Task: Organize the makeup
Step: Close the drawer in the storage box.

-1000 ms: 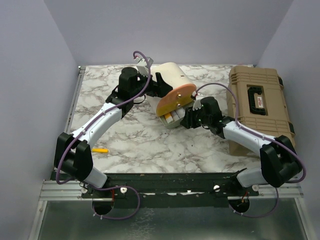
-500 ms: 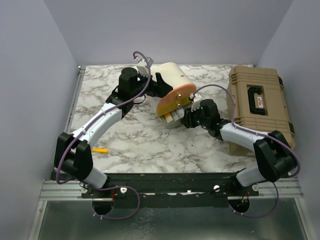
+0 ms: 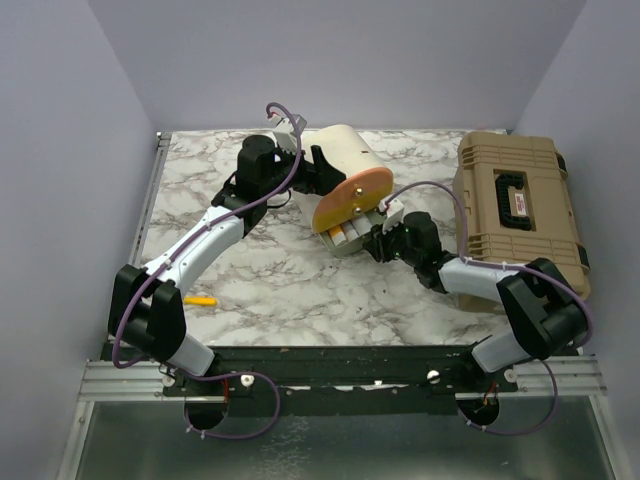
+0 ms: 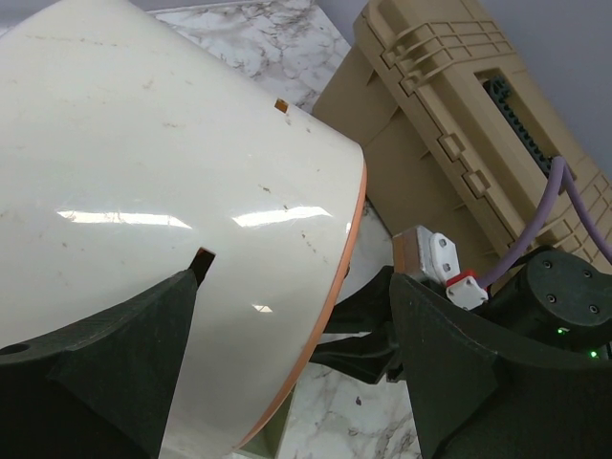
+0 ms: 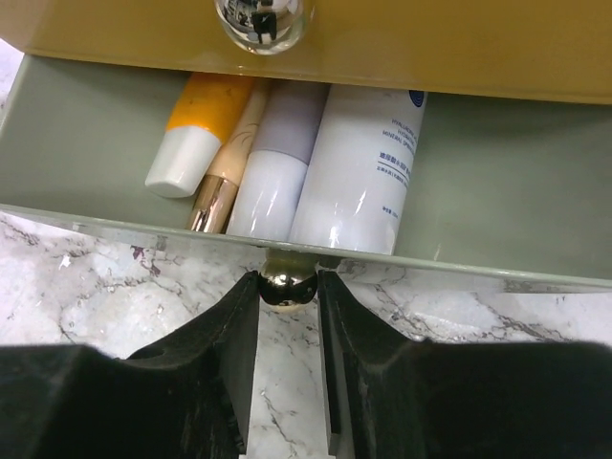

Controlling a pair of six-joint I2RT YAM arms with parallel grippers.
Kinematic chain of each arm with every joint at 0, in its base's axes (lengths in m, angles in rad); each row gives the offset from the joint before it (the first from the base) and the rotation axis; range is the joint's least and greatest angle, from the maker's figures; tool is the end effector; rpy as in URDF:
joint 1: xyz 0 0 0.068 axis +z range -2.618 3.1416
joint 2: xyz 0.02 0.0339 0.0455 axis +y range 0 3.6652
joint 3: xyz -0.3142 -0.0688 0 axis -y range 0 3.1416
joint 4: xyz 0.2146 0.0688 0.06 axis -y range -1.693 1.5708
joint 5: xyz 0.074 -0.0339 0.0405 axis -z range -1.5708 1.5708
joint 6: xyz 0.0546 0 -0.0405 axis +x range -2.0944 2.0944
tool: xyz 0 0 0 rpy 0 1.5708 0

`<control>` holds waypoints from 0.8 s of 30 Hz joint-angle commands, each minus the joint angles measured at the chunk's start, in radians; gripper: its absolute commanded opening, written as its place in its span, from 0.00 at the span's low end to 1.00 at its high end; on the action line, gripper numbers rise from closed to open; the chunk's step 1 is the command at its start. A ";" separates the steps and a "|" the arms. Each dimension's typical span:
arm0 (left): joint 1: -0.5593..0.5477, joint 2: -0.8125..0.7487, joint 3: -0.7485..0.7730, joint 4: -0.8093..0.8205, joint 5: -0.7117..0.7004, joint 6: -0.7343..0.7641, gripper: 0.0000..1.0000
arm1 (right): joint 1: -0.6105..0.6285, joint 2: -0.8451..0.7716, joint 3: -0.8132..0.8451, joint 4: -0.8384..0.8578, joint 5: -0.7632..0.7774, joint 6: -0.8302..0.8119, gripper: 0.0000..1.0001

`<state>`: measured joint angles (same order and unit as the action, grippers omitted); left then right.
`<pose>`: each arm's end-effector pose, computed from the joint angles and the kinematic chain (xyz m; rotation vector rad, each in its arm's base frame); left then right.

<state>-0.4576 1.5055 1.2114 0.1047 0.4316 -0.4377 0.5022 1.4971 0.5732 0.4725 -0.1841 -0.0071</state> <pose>0.2982 -0.1723 0.3990 0.3496 1.8258 -1.0159 0.2485 0.1479 0.2361 -0.6301 1.9507 0.4973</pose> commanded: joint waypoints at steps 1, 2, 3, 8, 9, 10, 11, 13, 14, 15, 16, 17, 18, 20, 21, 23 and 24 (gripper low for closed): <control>-0.004 0.016 -0.021 -0.049 0.052 -0.016 0.84 | -0.006 0.037 0.021 0.102 0.046 -0.033 0.26; -0.005 0.013 -0.022 -0.050 0.049 -0.014 0.84 | -0.007 0.045 0.025 0.105 0.040 -0.032 0.24; -0.004 0.012 -0.022 -0.050 0.047 -0.013 0.84 | -0.007 0.051 0.027 0.108 0.035 -0.029 0.23; -0.004 0.027 -0.025 -0.049 0.062 -0.018 0.84 | -0.007 0.082 0.049 0.148 0.081 0.069 0.20; -0.004 0.030 -0.026 -0.049 0.062 -0.019 0.84 | -0.007 0.093 0.069 0.135 0.099 0.085 0.20; -0.004 0.030 -0.027 -0.049 0.058 -0.018 0.84 | -0.006 0.103 0.099 0.102 0.117 0.098 0.20; -0.004 0.028 -0.027 -0.049 0.052 -0.016 0.84 | -0.005 0.111 0.126 0.069 0.133 0.112 0.20; -0.004 0.019 -0.024 -0.056 0.039 -0.004 0.84 | -0.006 0.121 0.140 0.098 0.140 0.123 0.20; -0.004 0.017 -0.019 -0.062 0.039 0.003 0.84 | -0.005 0.126 0.125 0.159 0.136 0.116 0.20; -0.004 0.018 -0.017 -0.068 0.044 0.007 0.84 | -0.006 0.134 0.101 0.228 0.134 0.106 0.20; -0.004 0.020 -0.014 -0.072 0.053 0.009 0.84 | -0.006 0.146 0.092 0.294 0.136 0.104 0.20; -0.004 0.024 -0.011 -0.076 0.063 0.010 0.84 | -0.005 0.161 0.092 0.332 0.138 0.100 0.20; -0.004 0.028 -0.010 -0.078 0.071 0.008 0.84 | -0.005 0.177 0.099 0.352 0.144 0.093 0.20; -0.004 0.030 -0.012 -0.079 0.076 0.007 0.83 | -0.006 0.198 0.113 0.374 0.108 0.064 0.20; -0.004 0.030 -0.014 -0.079 0.076 0.008 0.83 | -0.008 0.208 0.114 0.400 0.087 0.051 0.20; -0.004 0.029 -0.015 -0.082 0.078 0.011 0.83 | -0.005 0.226 0.105 0.483 0.060 0.025 0.20; -0.004 0.028 -0.015 -0.083 0.078 0.013 0.83 | -0.005 0.233 0.099 0.523 0.049 0.017 0.21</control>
<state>-0.4557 1.5085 1.2106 0.1104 0.4461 -0.4248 0.5049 1.7027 0.6605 0.7143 -0.1333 0.0586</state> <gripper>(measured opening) 0.834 0.268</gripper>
